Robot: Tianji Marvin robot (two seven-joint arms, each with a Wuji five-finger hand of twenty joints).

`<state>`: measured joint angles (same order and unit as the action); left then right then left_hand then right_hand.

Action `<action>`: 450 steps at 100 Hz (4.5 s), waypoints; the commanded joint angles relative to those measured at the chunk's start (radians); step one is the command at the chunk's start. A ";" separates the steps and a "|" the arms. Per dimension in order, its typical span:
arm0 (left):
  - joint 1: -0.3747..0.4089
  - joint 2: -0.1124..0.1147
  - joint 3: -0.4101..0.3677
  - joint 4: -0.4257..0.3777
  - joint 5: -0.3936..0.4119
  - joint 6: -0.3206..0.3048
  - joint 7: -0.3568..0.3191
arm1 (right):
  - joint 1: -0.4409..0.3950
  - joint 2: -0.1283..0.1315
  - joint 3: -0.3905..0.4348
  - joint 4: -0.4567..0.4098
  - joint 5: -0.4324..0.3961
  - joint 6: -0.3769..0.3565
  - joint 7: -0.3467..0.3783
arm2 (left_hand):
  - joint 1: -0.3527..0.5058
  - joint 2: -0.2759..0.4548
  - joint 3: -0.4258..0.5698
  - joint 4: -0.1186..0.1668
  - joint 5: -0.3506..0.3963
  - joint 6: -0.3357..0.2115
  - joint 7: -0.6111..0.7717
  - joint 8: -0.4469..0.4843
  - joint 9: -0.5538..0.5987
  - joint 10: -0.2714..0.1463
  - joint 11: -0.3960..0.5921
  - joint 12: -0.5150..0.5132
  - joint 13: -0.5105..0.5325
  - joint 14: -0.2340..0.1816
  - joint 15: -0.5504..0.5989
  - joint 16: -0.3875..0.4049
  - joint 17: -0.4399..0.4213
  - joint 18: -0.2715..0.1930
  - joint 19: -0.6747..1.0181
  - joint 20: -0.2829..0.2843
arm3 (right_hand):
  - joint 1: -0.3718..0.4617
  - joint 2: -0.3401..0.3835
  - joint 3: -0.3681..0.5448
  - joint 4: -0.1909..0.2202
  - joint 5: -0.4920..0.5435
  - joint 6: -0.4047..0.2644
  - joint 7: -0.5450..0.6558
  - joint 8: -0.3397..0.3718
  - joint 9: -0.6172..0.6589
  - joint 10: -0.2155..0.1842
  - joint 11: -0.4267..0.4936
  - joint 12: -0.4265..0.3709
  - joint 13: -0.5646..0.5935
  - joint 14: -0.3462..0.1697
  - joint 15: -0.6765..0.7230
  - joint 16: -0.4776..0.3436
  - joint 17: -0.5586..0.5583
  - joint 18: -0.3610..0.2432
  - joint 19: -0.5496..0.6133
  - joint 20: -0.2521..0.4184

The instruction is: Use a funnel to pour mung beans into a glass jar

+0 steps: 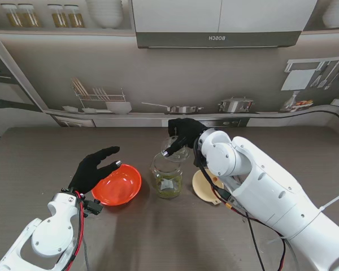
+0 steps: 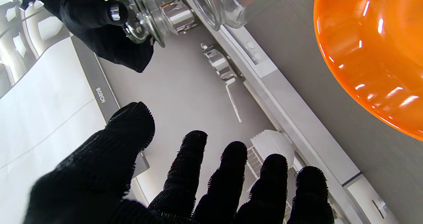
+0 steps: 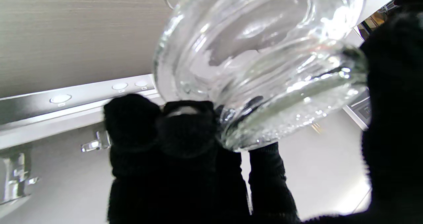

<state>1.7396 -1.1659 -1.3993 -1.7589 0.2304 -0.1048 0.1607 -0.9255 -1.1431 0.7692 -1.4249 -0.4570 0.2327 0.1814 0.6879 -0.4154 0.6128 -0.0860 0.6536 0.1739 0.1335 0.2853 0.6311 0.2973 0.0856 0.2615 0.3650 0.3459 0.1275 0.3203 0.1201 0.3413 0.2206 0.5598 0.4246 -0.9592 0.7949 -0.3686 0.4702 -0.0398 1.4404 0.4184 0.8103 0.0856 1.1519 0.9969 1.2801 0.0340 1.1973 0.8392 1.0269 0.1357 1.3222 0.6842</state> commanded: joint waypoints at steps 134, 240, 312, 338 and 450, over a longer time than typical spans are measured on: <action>0.007 -0.004 0.001 -0.012 -0.004 -0.003 -0.019 | 0.095 -0.055 -0.181 0.171 -0.016 -0.098 -0.042 | 0.017 0.029 -0.014 0.029 0.014 -0.011 0.004 0.007 -0.014 -0.003 -0.014 0.004 -0.009 0.004 -0.025 0.009 -0.016 -0.003 -0.029 0.015 | 0.218 0.155 0.557 0.080 -0.002 -0.094 0.014 -0.007 -0.076 -0.125 -0.023 -0.038 0.033 -0.146 -0.010 -0.045 -0.092 0.058 -0.016 0.025; 0.005 -0.002 0.003 -0.013 -0.011 0.009 -0.032 | 0.062 -0.019 -0.157 0.139 -0.141 -0.173 -0.053 | 0.018 0.030 -0.017 0.029 0.018 -0.007 0.004 0.008 -0.014 -0.002 -0.014 0.004 -0.008 0.007 -0.025 0.009 -0.016 -0.001 -0.029 0.015 | -0.041 0.094 0.536 0.239 -0.111 -0.150 -0.387 0.177 -0.405 -0.098 -0.153 -0.219 -0.248 -0.096 -0.139 -0.119 -0.314 0.029 -0.025 0.083; 0.004 -0.002 0.004 -0.015 -0.018 0.017 -0.040 | 0.035 -0.006 -0.148 0.112 -0.221 -0.192 -0.079 | 0.019 0.030 -0.018 0.029 0.022 -0.007 0.005 0.009 -0.015 -0.003 -0.015 0.004 -0.006 0.008 -0.024 0.010 -0.015 0.000 -0.029 0.016 | -0.164 0.054 0.471 0.214 -0.262 -0.174 -0.483 0.162 -0.588 -0.080 -0.212 -0.264 -0.392 -0.047 -0.202 -0.137 -0.380 0.024 -0.055 0.080; 0.004 -0.001 0.002 -0.015 -0.018 0.015 -0.043 | 0.035 0.000 -0.148 0.105 -0.240 -0.197 -0.072 | 0.019 0.031 -0.020 0.029 0.022 -0.007 0.006 0.009 -0.015 -0.003 -0.014 0.004 -0.006 0.009 -0.025 0.009 -0.016 -0.001 -0.029 0.016 | -0.206 0.047 0.439 0.206 -0.300 -0.184 -0.546 0.153 -0.627 -0.078 -0.293 -0.348 -0.449 0.016 -0.324 -0.182 -0.408 0.049 -0.082 0.085; -0.013 0.005 0.031 -0.008 0.005 -0.022 -0.053 | -0.283 0.009 0.196 -0.145 -0.151 -0.196 -0.181 | 0.015 0.024 -0.021 0.028 0.006 -0.012 0.000 0.006 -0.023 -0.017 -0.017 0.001 -0.027 -0.001 -0.033 0.006 -0.020 -0.008 -0.031 0.015 | -0.228 0.232 0.298 0.238 -0.135 -0.137 -0.657 0.116 -0.290 -0.123 -0.535 -0.550 -0.482 0.137 -0.832 -0.427 -0.524 0.145 -0.343 0.017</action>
<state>1.7274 -1.1595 -1.3727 -1.7624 0.2338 -0.1211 0.1288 -1.1773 -1.1358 0.9606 -1.5477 -0.6167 0.0528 -0.0048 0.6879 -0.4154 0.6125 -0.0860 0.6550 0.1751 0.1354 0.2909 0.6309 0.2979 0.0854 0.2615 0.3646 0.3472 0.1169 0.3203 0.1197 0.3420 0.2204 0.5604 0.1833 -0.7524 1.1075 -0.1577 0.3116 -0.1779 0.7782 0.5578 0.4965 -0.0145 0.6252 0.4610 0.7663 0.1617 0.3829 0.4299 0.5039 0.2445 0.9952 0.7145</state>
